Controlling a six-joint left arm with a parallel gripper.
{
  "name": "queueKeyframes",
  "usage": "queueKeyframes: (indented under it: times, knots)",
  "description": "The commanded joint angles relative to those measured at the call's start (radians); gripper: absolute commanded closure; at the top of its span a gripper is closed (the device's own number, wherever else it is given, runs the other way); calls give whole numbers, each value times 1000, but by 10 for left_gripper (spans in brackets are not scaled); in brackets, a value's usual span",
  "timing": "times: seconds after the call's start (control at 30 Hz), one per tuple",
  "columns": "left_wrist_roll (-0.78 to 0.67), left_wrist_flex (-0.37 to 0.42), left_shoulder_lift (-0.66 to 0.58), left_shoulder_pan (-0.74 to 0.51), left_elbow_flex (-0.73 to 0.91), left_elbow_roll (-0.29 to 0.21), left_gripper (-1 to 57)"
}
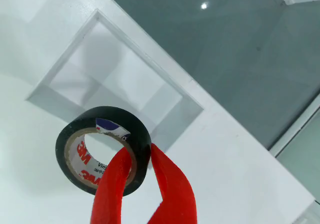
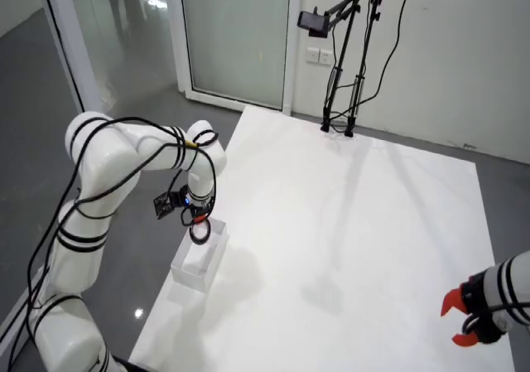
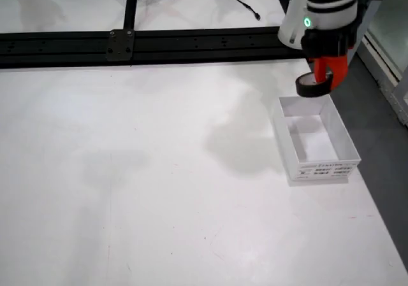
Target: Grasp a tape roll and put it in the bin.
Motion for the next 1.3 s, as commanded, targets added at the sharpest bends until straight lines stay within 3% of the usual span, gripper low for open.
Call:
queueKeyframes:
  times: [0.03,0.37,1.13,1.17,1.23,1.27,1.3]
  knots:
    - [23,-145,175,62,0,-27,571]
    - [21,-208,236,96,0,-24,571]
    - [14,-243,265,108,0,-18,571]
    - [14,-251,265,108,0,-17,533]
    - [14,-269,265,97,0,-9,328]
    - [14,-269,267,94,0,-9,254]
    - [14,-268,268,93,0,-9,238]
